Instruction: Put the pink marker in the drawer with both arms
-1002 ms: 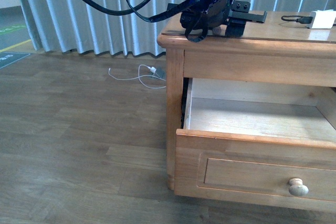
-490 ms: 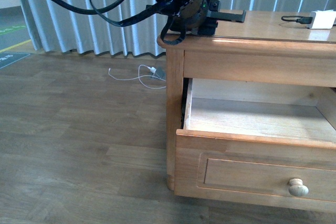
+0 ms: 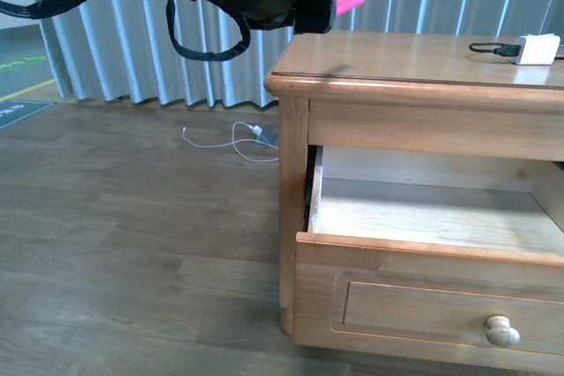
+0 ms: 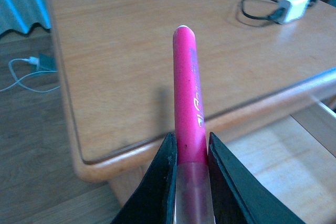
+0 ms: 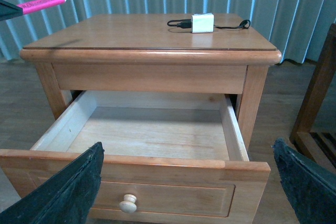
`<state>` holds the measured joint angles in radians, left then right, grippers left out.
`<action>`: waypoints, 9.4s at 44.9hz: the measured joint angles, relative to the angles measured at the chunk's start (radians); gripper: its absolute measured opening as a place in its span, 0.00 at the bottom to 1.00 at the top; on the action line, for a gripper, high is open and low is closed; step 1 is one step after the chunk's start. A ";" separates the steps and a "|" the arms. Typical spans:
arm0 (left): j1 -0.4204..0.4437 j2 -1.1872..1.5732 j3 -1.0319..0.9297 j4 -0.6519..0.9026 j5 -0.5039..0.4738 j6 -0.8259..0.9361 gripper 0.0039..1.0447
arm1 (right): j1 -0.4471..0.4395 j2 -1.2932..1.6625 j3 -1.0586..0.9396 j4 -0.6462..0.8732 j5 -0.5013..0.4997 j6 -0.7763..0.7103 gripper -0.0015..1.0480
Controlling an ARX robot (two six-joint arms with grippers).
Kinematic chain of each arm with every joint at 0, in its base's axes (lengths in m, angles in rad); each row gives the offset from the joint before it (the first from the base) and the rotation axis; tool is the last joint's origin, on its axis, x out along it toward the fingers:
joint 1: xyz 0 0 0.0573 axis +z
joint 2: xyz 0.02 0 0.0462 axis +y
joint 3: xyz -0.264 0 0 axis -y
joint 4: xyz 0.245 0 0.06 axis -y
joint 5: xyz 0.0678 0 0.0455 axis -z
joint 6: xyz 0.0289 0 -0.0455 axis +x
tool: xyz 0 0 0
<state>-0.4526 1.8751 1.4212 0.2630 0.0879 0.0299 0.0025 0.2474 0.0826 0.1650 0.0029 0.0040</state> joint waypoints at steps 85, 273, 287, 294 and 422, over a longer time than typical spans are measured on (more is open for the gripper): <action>-0.110 -0.056 -0.204 0.104 -0.090 0.092 0.94 | 0.000 0.000 0.000 0.000 0.000 0.000 0.92; 0.450 -1.872 -1.397 -0.267 -0.088 -0.035 0.94 | 0.142 1.783 0.875 0.388 0.146 0.200 0.92; 0.450 -1.872 -1.397 -0.267 -0.088 -0.035 0.94 | 0.134 1.939 1.039 0.490 0.198 0.176 0.92; 0.450 -1.872 -1.397 -0.267 -0.088 -0.035 0.94 | 0.128 1.980 1.069 0.512 0.211 0.162 0.92; 0.450 -1.872 -1.397 -0.267 -0.089 -0.035 0.94 | -0.001 -0.242 -0.077 -0.163 -0.003 0.000 0.01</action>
<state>-0.0029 0.0032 0.0238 -0.0040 -0.0006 -0.0048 0.0013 0.0051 0.0059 0.0021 -0.0002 0.0036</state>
